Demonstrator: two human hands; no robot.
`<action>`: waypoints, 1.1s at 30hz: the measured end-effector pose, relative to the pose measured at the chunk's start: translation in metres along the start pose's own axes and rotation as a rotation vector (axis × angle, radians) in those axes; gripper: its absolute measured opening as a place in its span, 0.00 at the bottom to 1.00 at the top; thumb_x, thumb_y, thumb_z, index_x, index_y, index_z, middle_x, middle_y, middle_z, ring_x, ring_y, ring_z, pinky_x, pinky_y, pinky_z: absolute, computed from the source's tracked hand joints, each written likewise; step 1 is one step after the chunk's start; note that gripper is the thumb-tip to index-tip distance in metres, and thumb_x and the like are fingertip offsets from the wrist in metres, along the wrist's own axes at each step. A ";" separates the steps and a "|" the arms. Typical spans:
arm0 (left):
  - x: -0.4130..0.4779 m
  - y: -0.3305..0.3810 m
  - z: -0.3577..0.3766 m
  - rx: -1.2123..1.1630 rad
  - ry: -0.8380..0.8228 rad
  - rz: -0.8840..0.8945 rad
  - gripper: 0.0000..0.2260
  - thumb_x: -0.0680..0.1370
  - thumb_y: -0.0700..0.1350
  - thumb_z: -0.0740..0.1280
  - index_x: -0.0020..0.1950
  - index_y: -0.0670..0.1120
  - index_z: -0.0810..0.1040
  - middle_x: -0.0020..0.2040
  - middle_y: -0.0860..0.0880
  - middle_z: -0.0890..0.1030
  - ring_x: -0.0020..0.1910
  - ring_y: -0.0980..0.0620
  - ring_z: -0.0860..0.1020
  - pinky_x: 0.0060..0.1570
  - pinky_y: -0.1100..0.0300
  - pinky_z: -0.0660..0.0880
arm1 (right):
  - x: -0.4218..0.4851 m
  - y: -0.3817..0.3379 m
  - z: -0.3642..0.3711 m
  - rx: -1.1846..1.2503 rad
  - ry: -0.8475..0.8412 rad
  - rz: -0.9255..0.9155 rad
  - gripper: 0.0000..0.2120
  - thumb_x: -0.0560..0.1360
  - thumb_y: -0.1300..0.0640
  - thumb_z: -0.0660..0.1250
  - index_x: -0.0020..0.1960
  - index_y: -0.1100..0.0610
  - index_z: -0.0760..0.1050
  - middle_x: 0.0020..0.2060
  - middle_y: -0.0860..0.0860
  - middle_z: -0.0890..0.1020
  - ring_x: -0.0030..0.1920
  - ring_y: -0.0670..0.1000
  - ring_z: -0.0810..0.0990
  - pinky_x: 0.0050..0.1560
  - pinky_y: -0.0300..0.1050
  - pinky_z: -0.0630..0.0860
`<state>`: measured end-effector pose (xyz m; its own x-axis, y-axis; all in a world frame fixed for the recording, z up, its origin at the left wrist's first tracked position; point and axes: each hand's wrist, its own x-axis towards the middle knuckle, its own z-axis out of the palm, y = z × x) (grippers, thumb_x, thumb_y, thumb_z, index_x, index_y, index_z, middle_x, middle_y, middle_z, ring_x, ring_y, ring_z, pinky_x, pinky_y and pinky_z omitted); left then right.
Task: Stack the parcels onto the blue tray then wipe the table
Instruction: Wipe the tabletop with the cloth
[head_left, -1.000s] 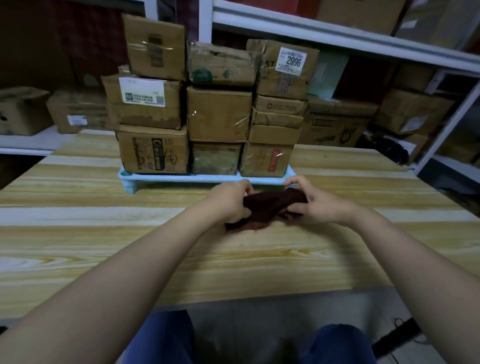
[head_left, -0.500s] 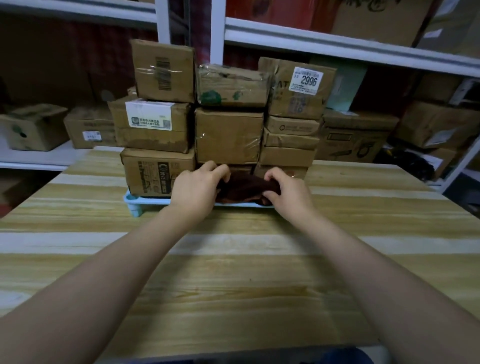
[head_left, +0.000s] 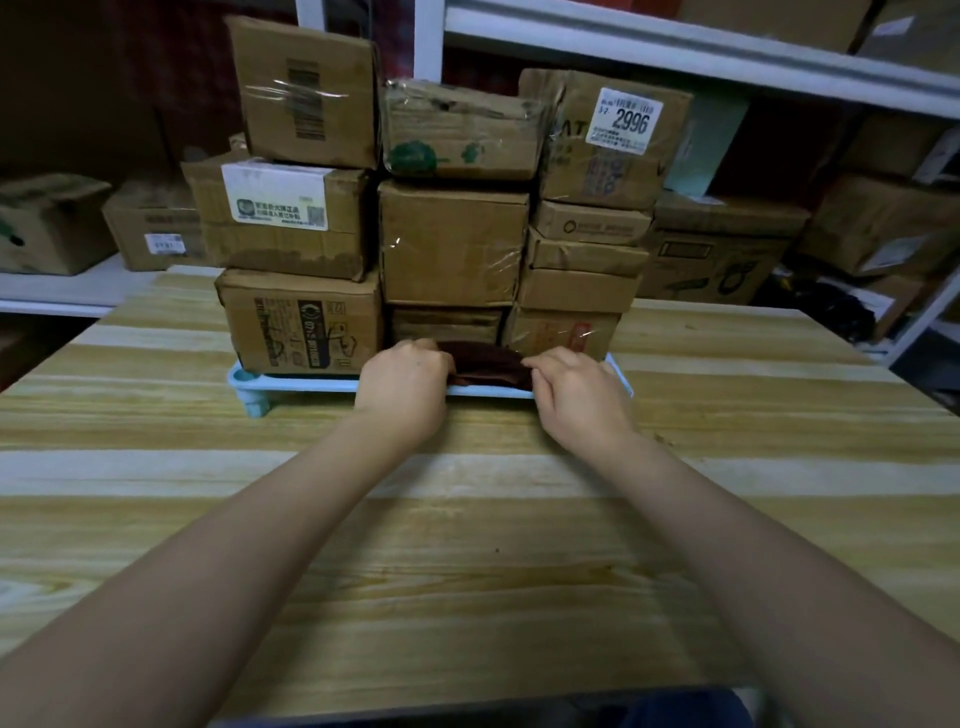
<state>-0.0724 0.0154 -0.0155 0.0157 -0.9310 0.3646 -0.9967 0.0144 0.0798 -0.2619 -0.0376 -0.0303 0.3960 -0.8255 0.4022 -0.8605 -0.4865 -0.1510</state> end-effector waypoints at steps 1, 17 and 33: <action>-0.001 0.002 0.000 -0.008 -0.003 -0.010 0.17 0.76 0.38 0.62 0.63 0.50 0.79 0.57 0.49 0.78 0.54 0.46 0.77 0.45 0.54 0.76 | -0.004 -0.002 0.000 0.008 -0.012 0.018 0.17 0.83 0.54 0.56 0.68 0.52 0.76 0.63 0.51 0.80 0.61 0.58 0.77 0.59 0.52 0.68; -0.043 -0.040 0.000 -0.550 0.333 -1.077 0.40 0.65 0.59 0.77 0.67 0.41 0.64 0.77 0.34 0.51 0.76 0.38 0.54 0.72 0.49 0.57 | -0.021 -0.001 0.006 0.170 -0.160 0.578 0.27 0.76 0.35 0.64 0.68 0.49 0.69 0.76 0.59 0.56 0.72 0.65 0.62 0.71 0.55 0.65; -0.022 -0.024 0.021 -0.699 0.327 -0.957 0.35 0.65 0.57 0.79 0.65 0.42 0.70 0.68 0.41 0.67 0.62 0.42 0.73 0.63 0.51 0.71 | -0.016 0.040 0.002 0.191 -0.045 0.596 0.23 0.78 0.42 0.65 0.67 0.54 0.71 0.76 0.61 0.58 0.73 0.64 0.64 0.71 0.52 0.64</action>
<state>-0.0508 0.0282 -0.0452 0.8363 -0.5402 0.0935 -0.3172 -0.3377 0.8862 -0.3020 -0.0439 -0.0446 -0.1179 -0.9798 0.1614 -0.8668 0.0222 -0.4981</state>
